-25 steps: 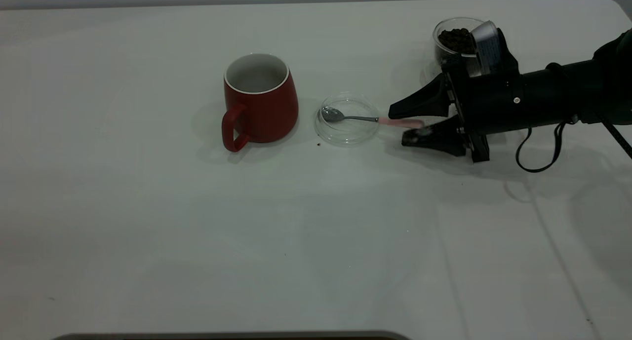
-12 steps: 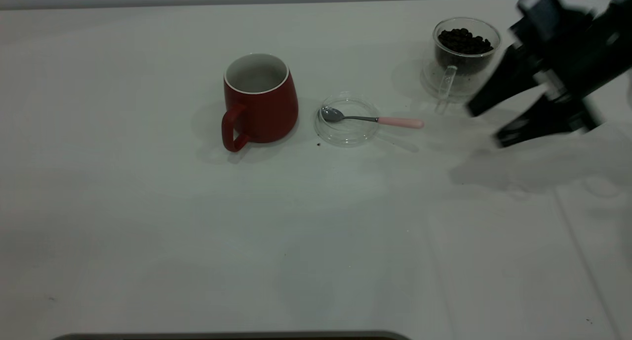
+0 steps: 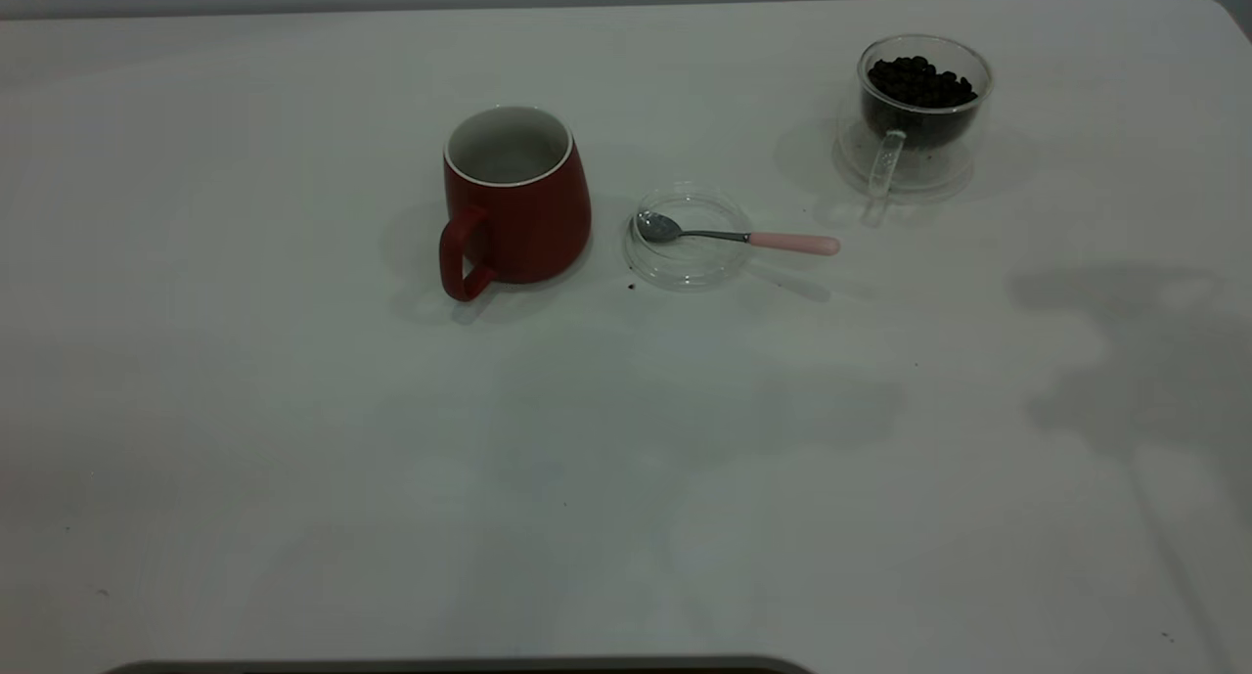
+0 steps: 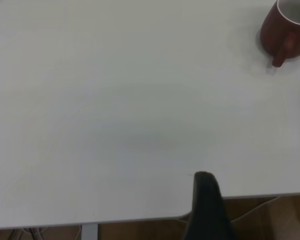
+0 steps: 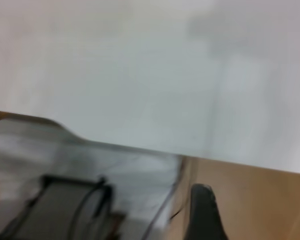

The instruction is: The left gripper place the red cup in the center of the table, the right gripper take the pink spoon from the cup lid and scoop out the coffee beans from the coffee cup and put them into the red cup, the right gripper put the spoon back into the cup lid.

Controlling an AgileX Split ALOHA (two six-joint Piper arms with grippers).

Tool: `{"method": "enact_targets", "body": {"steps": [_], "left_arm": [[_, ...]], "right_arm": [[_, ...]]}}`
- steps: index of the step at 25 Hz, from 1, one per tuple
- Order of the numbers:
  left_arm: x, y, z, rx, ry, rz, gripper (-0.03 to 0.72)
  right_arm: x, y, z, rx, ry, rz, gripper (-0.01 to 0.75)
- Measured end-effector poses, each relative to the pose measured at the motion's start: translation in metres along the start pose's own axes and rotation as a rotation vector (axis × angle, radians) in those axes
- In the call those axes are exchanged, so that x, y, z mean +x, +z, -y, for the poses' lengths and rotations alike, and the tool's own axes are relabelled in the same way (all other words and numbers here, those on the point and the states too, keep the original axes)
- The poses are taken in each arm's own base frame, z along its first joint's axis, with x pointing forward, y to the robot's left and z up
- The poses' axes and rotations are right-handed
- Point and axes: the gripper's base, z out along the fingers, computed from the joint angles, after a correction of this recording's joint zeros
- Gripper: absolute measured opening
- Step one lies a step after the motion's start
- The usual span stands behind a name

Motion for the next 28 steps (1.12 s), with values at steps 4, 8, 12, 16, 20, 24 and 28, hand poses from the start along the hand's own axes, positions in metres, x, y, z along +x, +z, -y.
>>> {"method": "enact_targets", "body": {"steps": [4, 8, 12, 16, 20, 24, 28], "left_arm": [[0.000, 0.000, 0.000, 0.000, -0.001, 0.000, 0.569], [0.000, 0.000, 0.000, 0.000, -0.001, 0.000, 0.569], [0.000, 0.000, 0.000, 0.000, -0.001, 0.000, 0.569], [0.000, 0.000, 0.000, 0.000, -0.001, 0.000, 0.569], [0.000, 0.000, 0.000, 0.000, -0.001, 0.000, 0.569], [0.000, 0.000, 0.000, 0.000, -0.001, 0.000, 0.569], [0.000, 0.000, 0.000, 0.000, -0.001, 0.000, 0.569]], "right_arm": [[0.044, -0.041, -0.008, 0.050, -0.052, 0.123, 0.560], [0.095, -0.062, -0.012, 0.058, -0.094, 0.216, 0.561], [0.141, -0.064, -0.014, 0.063, -0.102, 0.280, 0.561], [0.180, -0.052, -0.014, 0.067, -0.107, 0.329, 0.561], [0.205, -0.033, -0.012, 0.073, -0.111, 0.442, 0.561], [0.227, -0.018, -0.011, 0.073, -0.115, 0.505, 0.560], [0.246, -0.018, -0.012, 0.079, -0.128, 0.607, 0.560]]}}
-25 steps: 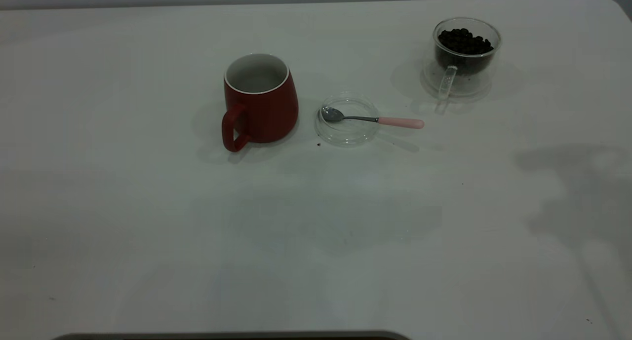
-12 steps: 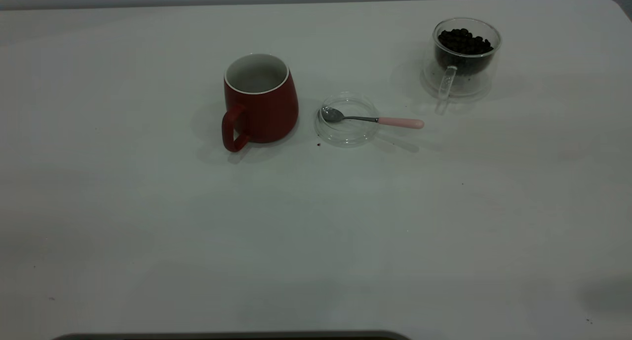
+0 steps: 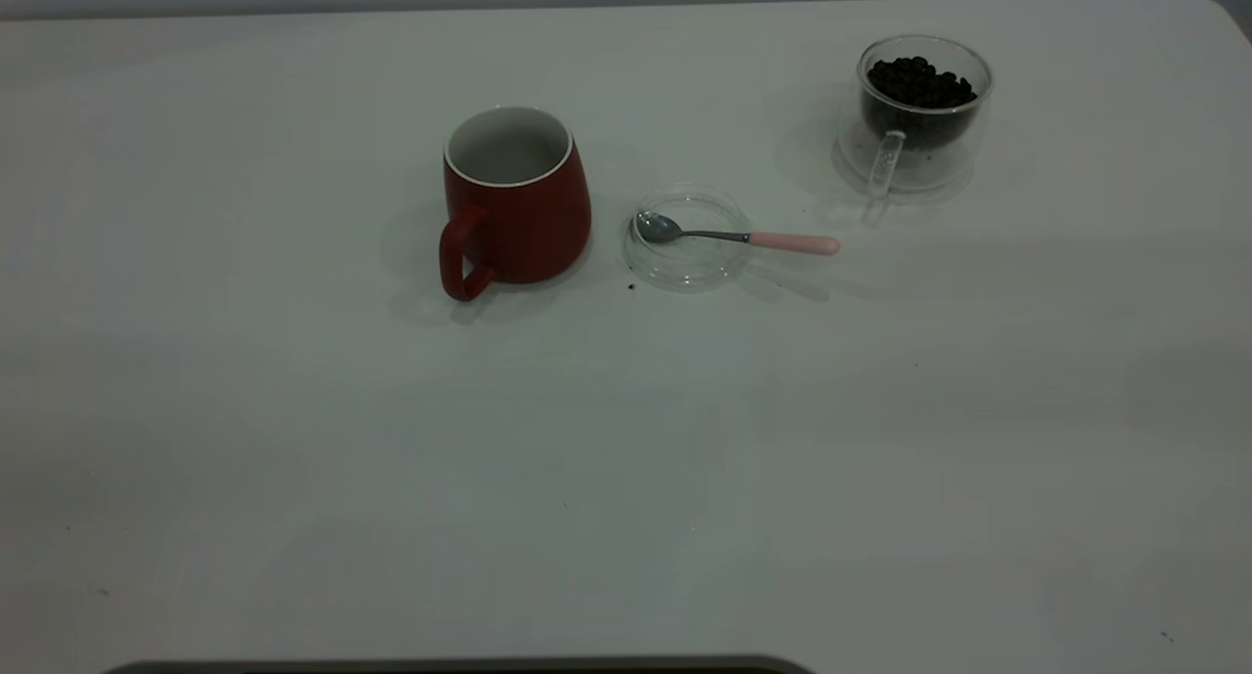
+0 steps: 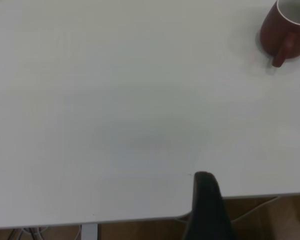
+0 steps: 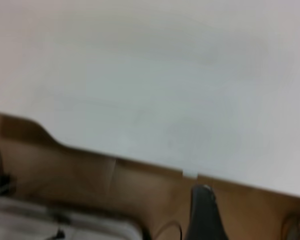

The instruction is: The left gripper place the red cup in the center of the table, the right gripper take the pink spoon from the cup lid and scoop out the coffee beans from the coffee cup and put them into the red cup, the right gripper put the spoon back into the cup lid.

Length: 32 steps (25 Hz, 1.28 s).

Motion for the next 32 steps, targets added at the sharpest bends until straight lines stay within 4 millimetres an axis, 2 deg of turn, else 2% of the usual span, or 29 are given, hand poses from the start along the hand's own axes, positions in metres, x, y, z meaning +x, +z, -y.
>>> {"method": "enact_targets", "body": {"steps": [9, 32], "left_arm": [[0.000, 0.000, 0.000, 0.000, 0.001, 0.000, 0.569], [0.000, 0.000, 0.000, 0.000, 0.002, 0.000, 0.569]], "right_arm": [[0.021, -0.023, -0.004, 0.023, -0.019, 0.190, 0.560], [0.026, -0.028, -0.004, 0.032, -0.014, 0.235, 0.560]]}}
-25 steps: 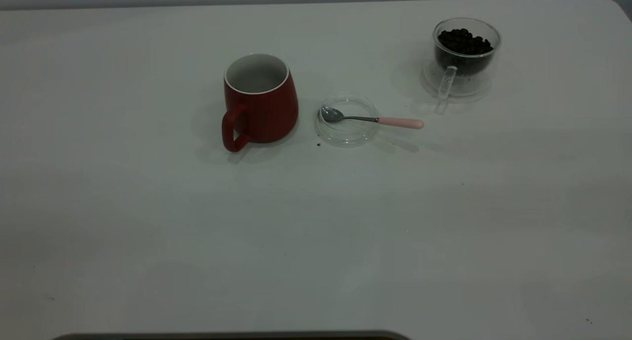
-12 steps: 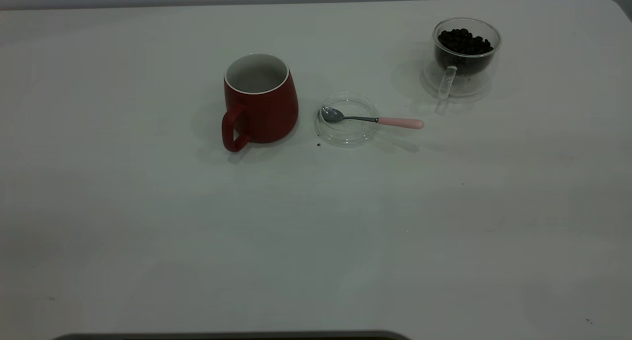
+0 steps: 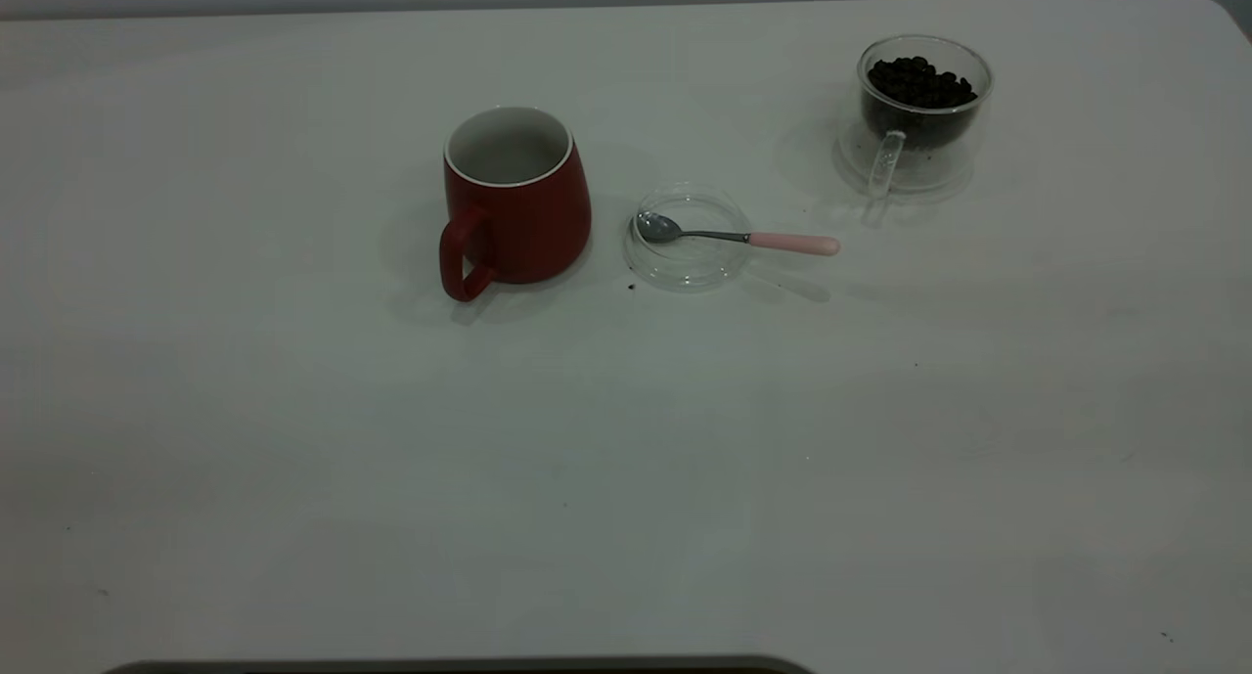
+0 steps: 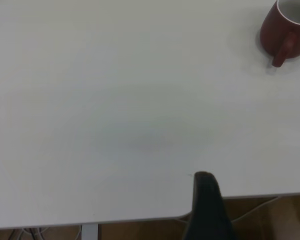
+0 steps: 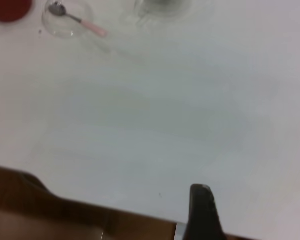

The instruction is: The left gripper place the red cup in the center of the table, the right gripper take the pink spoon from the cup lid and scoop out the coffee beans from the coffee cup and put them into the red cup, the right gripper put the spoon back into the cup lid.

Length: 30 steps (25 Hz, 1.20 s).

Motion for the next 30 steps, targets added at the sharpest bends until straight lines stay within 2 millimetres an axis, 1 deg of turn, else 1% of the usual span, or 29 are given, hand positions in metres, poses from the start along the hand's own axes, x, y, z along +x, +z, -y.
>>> {"method": "enact_targets", "body": {"steps": [10, 30], "left_arm": [[0.000, 0.000, 0.000, 0.000, -0.001, 0.000, 0.569], [0.000, 0.000, 0.000, 0.000, -0.002, 0.000, 0.569]], "right_arm": [[0.010, -0.013, 0.001, 0.124, 0.081, 0.108, 0.560], [0.011, -0.013, 0.001, 0.139, 0.094, 0.109, 0.560]]}}
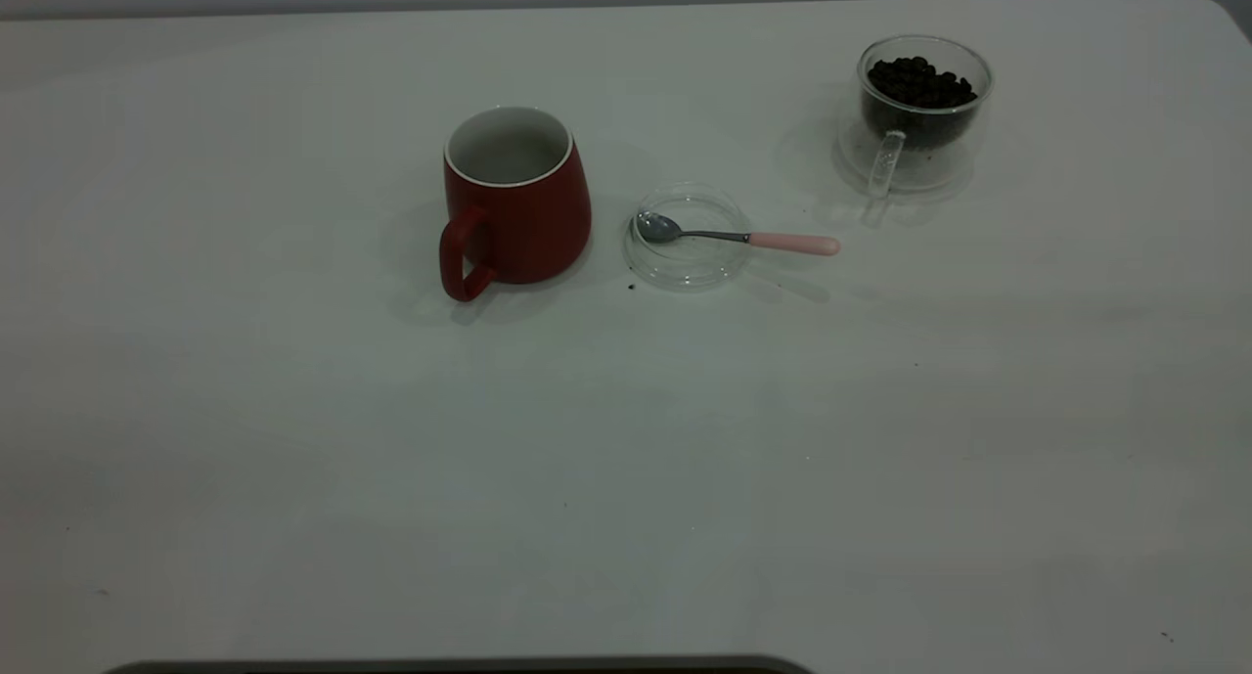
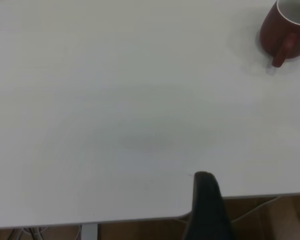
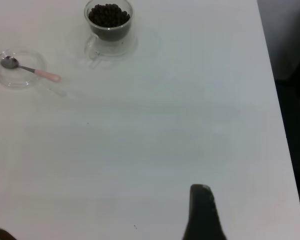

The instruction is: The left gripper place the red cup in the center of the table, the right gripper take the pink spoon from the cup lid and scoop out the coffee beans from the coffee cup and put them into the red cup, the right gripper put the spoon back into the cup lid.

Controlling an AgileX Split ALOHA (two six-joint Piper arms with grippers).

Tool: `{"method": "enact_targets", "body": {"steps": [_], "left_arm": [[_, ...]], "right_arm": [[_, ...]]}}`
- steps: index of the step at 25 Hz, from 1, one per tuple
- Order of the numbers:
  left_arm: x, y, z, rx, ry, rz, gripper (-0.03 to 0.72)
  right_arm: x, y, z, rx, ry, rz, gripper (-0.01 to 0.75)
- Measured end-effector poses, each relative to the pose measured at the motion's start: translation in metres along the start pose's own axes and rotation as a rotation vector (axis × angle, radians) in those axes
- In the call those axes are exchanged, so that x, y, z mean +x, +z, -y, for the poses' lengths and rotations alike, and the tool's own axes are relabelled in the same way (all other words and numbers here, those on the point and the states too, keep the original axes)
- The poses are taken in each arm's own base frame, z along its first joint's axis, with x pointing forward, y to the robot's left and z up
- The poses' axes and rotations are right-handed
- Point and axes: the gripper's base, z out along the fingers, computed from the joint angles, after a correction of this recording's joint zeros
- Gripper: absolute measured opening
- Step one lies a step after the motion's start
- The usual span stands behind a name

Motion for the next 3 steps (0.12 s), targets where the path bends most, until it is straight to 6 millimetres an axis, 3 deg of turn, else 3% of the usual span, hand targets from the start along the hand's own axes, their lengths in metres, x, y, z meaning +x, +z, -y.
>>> {"method": "enact_targets", "body": {"steps": [3], "left_arm": [[0.0000, 0.0000, 0.0000, 0.000, 0.000, 0.000, 0.569]], "right_arm": [[0.0000, 0.0000, 0.0000, 0.000, 0.000, 0.000, 0.560]]}}
